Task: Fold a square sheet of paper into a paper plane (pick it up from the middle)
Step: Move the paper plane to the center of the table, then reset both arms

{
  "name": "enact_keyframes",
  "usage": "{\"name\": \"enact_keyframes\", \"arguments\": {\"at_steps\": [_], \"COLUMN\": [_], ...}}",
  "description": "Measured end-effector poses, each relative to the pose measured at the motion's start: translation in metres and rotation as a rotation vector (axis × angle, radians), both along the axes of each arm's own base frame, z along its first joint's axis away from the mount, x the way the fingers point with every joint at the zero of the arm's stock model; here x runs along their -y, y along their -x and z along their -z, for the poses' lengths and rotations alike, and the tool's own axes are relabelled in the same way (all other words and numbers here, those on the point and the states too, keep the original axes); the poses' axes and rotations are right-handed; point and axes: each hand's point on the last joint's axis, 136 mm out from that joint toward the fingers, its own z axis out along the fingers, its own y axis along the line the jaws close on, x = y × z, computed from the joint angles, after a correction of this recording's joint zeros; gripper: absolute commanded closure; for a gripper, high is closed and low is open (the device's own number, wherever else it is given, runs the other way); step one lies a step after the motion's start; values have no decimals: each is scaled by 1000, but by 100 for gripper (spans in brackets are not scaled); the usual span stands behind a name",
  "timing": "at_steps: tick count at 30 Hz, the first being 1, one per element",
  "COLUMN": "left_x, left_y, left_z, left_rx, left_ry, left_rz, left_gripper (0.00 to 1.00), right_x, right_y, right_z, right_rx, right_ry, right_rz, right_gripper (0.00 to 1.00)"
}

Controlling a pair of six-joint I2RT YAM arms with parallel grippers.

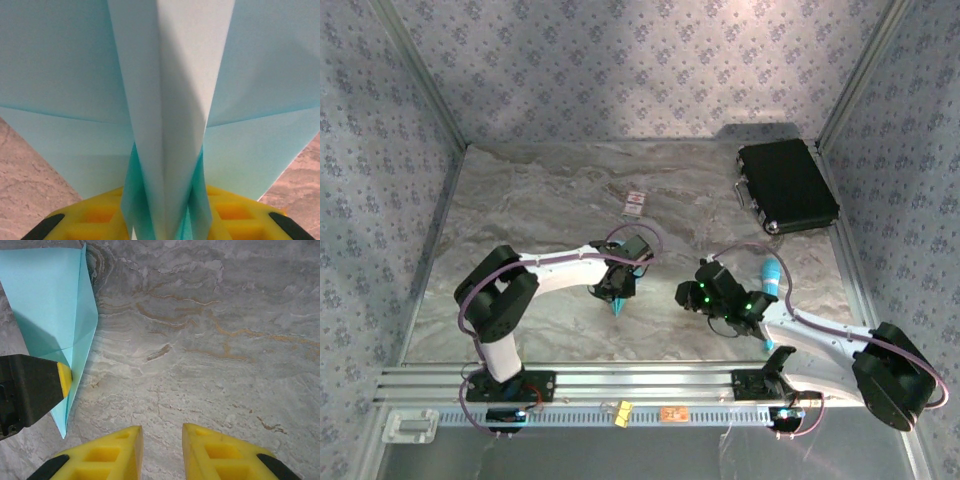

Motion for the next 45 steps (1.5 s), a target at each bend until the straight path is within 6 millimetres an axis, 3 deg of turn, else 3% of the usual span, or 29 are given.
{"name": "enact_keyframes", "arguments": {"at_steps": [9,16,21,23,26,27,28,31,32,35,39,42,43,45], "left_x": [-2,3,0,-5,-18,-24,-31,-62,-75,-112,-158,-197,-210,-236], "left_y": [1,-2,-5,-7,-10,-12,-14,-24,-28,-40,-57,-72,-76,-82], "left_z": [-7,-31,-56,-70,-93,-100,-106,-120,-123,-129,-128,-124,-123,-124], "left_rx": [6,52,117,162,240,267,292,359,381,449,517,538,545,576], "left_ry": [5,62,108,123,146,152,155,146,137,105,52,-9,-31,-67], "left_rz": [-1,-3,-9,-15,-36,-46,-59,-114,-135,-197,-250,-320,-345,-403], "left_gripper": [59,55,50,48,45,44,42,33,25,19,15,10,2,0], "right_x": [5,20,36,46,65,73,80,107,117,136,163,190,197,209], "right_y": [1,-2,-14,-21,-32,-36,-40,-53,-59,-75,-99,-114,-117,-123], "right_z": [1,-4,-26,-42,-66,-74,-80,-96,-99,-98,-73,-47,-38,-20], "right_rx": [-5,-3,33,66,125,148,167,230,254,322,336,298,288,284], "right_ry": [13,42,61,77,123,148,173,283,336,507,737,814,824,836], "right_rz": [5,26,72,105,158,179,200,266,280,270,228,240,243,241], "right_gripper": [71,69,59,50,27,6,1,1,1,1,1,1,1,1]}}
